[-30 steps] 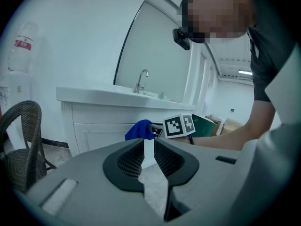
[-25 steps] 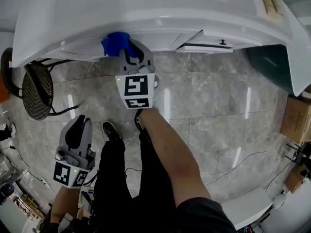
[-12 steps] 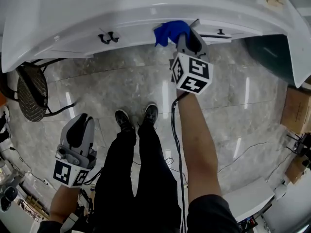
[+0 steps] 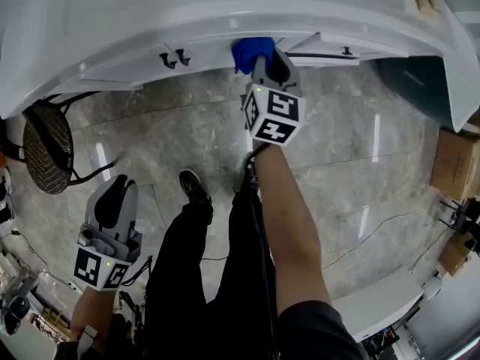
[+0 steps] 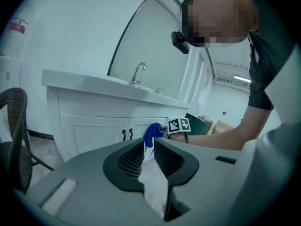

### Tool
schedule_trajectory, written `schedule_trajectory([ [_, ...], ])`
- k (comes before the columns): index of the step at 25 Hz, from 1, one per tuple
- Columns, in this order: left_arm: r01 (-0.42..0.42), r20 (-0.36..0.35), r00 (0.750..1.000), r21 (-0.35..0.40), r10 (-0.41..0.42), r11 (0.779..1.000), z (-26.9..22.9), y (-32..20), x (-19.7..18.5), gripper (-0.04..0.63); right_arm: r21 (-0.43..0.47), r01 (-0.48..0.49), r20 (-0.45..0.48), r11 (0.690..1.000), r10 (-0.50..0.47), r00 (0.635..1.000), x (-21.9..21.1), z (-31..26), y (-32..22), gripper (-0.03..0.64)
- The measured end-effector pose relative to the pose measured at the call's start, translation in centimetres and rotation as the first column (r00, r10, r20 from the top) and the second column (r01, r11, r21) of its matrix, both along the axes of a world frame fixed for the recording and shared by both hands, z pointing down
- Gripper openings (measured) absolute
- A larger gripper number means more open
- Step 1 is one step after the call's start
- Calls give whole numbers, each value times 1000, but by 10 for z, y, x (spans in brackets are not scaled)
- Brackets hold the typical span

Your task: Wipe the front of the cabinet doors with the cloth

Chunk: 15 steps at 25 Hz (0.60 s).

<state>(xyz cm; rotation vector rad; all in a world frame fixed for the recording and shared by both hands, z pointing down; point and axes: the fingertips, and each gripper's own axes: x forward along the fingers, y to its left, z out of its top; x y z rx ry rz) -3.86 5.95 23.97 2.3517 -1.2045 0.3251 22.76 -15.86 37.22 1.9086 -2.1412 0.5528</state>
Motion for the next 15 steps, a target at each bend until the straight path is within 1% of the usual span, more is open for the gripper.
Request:
schedule_trajectory([
  [4,57,16,998,-53,-56,997,16,6,-2,67,-5,108,110,994,-107,988,-86,14,2,35],
  [6,73,19,997,-72,-72,995,20,9,7,67,-7,169,146,986,-166,975,-120,17,7,35],
  [8,86,14,996,-83,-85,993,24,9,20,67,-8,224,178,975,-219,959,-146,18,10,35],
  [10,93,5,996,-85,-93,992,29,5,35,67,-6,258,206,966,-251,946,-154,19,9,35],
  [11,95,1,995,-84,-95,992,31,3,43,67,-3,267,214,964,-261,941,-151,19,7,36],
  [13,93,-8,995,-87,-95,992,37,3,59,67,1,273,211,962,-267,940,-132,20,1,36],
  [15,84,-17,996,-98,-86,992,42,5,75,67,-1,265,186,964,-261,947,-103,23,-5,35],
])
